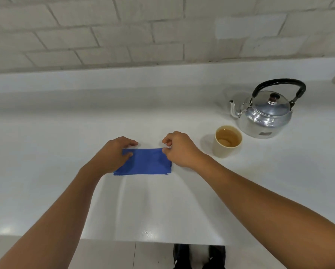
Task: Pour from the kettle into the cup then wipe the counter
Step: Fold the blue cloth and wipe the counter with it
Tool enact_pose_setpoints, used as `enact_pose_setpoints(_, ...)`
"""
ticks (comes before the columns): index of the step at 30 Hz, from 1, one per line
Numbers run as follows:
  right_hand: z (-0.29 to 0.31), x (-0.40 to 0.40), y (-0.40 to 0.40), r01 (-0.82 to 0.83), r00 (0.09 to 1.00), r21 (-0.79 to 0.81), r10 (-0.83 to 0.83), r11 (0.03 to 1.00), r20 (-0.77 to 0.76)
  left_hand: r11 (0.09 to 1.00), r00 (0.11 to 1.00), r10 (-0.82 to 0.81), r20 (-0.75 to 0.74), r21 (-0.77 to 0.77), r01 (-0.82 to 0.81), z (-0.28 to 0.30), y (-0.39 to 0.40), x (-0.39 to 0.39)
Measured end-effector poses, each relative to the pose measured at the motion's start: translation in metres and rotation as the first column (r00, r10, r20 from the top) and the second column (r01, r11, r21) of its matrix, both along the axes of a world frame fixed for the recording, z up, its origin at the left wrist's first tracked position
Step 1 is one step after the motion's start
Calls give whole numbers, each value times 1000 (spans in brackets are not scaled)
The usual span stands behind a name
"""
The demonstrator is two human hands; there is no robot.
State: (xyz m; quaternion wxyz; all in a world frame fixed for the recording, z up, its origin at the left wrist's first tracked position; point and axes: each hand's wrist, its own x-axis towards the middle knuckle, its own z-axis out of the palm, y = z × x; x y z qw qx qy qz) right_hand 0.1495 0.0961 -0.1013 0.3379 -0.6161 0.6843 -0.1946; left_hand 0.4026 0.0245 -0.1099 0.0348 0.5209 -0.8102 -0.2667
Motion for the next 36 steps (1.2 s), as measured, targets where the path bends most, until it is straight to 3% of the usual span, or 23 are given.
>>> enact_pose_setpoints(5,-17,15,-2,-3,990,26,6,1000,-139,988,987,-143,76,-38,146,-4,3,7)
enact_pose_setpoints(15,-19,29,-3,8,970,132,24,991,-242,982,961,-157,227,-66,176,-5,5,1)
enact_pose_setpoints(19,-17,30,3,63,992,93,-51,994,-119,995,990,-101,96,-12,103,0,5,8)
enact_pose_setpoints(25,-7,26,33,232,926,45,-235,972,297,993,989,61,-134,108,-47,10,14,25)
enact_pose_setpoints(36,1,-33,134,505,739,-2,-431,863,518,957,884,171,-435,288,-43,21,92,-33)
